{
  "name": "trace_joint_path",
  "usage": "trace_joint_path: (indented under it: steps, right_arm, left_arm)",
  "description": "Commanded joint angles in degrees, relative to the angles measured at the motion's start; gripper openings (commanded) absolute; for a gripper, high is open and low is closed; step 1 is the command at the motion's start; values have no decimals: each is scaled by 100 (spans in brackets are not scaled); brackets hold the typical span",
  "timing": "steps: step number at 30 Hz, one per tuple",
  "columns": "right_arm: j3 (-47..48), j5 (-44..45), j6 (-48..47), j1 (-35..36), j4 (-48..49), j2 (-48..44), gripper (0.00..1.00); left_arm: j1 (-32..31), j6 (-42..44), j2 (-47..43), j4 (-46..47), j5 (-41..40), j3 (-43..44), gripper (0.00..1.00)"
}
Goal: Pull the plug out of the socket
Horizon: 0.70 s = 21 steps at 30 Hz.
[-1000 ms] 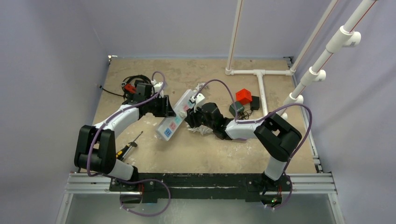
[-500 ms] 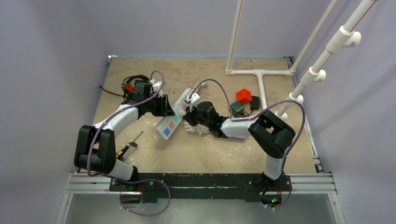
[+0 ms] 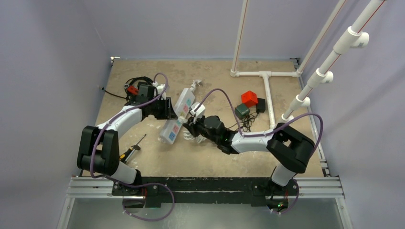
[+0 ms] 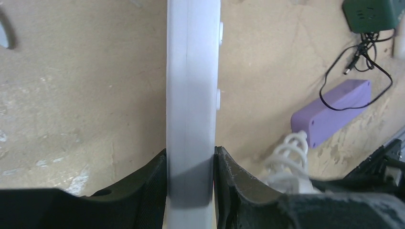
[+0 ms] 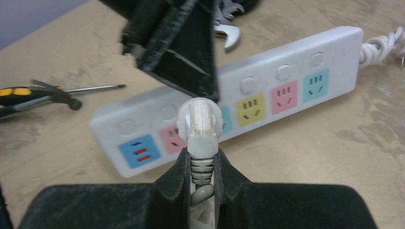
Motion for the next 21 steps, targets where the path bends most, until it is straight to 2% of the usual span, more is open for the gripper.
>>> trace_joint_path:
  steps: [1,9,14,21]
  right_arm:
    - [149,337,68,211,693,-129,0]
    - [90,711,319,211,534,-301,0]
    - [6,1578,502,152,397,-527,0]
    - [350,1822,1073,-760,-360,-348,0]
  left_arm:
    - [68,-28,18,75,-273,174,0]
    - [76,-36,40,91,-269,193,0]
    - [115,-70,93,102,-257,207,0]
    - [138,-111,214,56,-72,218,0]
